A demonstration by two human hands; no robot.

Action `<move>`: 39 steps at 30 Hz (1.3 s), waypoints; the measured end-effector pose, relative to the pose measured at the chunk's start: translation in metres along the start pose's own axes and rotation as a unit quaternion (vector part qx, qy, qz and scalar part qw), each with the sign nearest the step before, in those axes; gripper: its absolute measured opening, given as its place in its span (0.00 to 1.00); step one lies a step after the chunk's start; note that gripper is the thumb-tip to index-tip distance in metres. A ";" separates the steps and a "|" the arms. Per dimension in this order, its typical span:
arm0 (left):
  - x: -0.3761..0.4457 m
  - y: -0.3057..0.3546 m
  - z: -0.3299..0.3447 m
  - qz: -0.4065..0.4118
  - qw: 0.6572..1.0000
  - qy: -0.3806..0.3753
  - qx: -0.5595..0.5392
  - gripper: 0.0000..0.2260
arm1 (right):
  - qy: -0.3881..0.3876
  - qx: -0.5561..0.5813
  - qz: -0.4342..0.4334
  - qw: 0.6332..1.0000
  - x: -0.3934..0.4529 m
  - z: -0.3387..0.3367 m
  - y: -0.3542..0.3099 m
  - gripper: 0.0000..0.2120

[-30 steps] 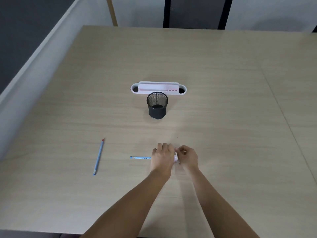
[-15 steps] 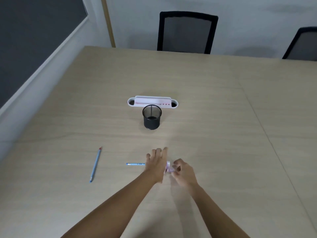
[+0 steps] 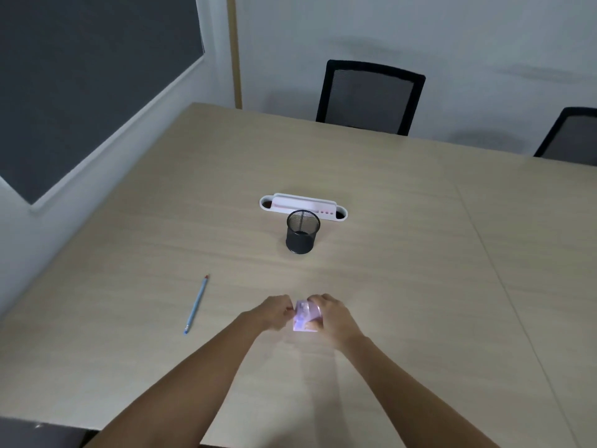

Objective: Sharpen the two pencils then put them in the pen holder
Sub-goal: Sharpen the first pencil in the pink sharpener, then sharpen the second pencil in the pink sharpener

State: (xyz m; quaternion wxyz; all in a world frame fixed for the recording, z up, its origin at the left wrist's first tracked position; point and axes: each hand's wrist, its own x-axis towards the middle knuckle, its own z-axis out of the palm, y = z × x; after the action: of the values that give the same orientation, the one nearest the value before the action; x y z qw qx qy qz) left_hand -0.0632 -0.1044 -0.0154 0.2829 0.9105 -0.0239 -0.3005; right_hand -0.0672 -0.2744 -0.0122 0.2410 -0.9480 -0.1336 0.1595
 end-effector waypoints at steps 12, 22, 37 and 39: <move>-0.006 -0.056 -0.013 -0.092 0.986 0.122 0.069 0.27 | 0.011 -0.020 0.021 1.000 0.001 0.002 -0.003 0.17; -0.011 -0.094 -0.014 -0.171 0.940 0.291 -0.056 0.09 | 0.038 -0.006 0.008 0.999 0.003 0.010 0.003 0.23; -0.008 -0.139 -0.012 -0.294 0.876 0.376 -0.067 0.21 | 0.058 0.002 0.010 0.998 0.001 0.013 0.003 0.22; -0.011 -0.152 -0.013 -0.334 0.872 0.353 -0.059 0.17 | 0.058 0.002 0.009 0.998 0.001 0.013 0.002 0.22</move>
State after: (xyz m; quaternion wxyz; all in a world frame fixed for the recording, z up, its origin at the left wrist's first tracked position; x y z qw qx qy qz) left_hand -0.0840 0.0321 -0.0810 0.2083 0.8915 0.4007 -0.0364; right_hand -0.0705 -0.2709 -0.0243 0.2485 -0.9564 -0.1104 0.1068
